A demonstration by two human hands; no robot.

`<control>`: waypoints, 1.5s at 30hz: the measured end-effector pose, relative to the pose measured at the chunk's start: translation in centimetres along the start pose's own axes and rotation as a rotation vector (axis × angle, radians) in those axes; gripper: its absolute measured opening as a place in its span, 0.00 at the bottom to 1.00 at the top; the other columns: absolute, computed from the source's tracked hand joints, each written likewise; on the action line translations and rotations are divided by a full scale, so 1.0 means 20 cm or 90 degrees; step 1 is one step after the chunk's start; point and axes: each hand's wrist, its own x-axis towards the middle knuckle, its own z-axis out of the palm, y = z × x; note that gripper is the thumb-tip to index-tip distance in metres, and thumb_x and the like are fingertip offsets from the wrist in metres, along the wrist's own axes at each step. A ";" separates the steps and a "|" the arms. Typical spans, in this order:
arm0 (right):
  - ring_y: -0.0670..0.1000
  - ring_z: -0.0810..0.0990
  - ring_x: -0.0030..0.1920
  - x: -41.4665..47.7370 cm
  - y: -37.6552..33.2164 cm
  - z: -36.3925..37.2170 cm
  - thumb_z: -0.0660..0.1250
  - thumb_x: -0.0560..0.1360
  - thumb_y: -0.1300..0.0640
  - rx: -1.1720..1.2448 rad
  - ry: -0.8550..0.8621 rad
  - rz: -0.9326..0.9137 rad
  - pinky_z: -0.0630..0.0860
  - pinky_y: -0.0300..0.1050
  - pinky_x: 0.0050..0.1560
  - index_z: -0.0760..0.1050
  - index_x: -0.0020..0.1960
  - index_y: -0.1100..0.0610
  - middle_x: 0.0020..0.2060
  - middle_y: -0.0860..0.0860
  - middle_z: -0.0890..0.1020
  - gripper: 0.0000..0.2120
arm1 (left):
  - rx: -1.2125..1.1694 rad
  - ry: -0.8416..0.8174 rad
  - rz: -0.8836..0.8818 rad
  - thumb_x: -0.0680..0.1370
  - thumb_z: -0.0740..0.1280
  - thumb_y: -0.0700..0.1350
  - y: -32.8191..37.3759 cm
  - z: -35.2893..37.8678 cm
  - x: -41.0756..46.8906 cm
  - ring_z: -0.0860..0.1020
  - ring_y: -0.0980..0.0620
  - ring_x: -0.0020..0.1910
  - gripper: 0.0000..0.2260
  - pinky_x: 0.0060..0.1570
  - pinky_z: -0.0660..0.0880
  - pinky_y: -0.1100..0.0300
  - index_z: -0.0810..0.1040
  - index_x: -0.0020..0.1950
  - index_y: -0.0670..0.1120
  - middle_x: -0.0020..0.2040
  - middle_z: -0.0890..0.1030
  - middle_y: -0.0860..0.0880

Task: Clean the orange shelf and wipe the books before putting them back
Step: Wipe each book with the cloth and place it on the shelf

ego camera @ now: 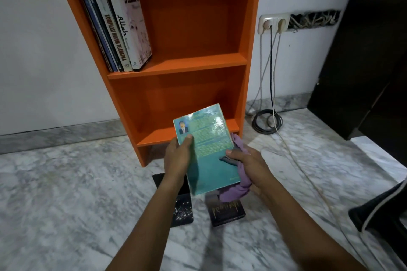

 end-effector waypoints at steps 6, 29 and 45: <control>0.47 0.78 0.39 -0.09 0.06 0.15 0.71 0.71 0.58 -0.646 0.058 -0.430 0.77 0.45 0.37 0.80 0.48 0.50 0.39 0.45 0.80 0.07 | -0.189 -0.139 -0.026 0.77 0.70 0.58 0.06 0.15 -0.08 0.82 0.52 0.45 0.17 0.44 0.79 0.58 0.78 0.58 0.47 0.50 0.82 0.48; 0.51 0.84 0.53 0.25 -0.28 0.11 0.70 0.79 0.61 -0.119 0.179 -0.185 0.80 0.49 0.53 0.83 0.52 0.52 0.54 0.53 0.85 0.06 | 0.190 -0.381 -0.016 0.83 0.57 0.60 0.39 -0.11 0.00 0.82 0.47 0.43 0.19 0.52 0.78 0.49 0.81 0.53 0.48 0.41 0.85 0.47; 0.51 0.80 0.39 0.84 -1.02 0.83 0.67 0.79 0.52 -0.310 0.282 -0.471 0.75 0.46 0.38 0.76 0.51 0.51 0.41 0.49 0.81 0.03 | 0.218 -0.118 0.419 0.77 0.73 0.41 1.04 -0.38 0.59 0.81 0.39 0.43 0.07 0.45 0.82 0.43 0.79 0.49 0.39 0.45 0.80 0.34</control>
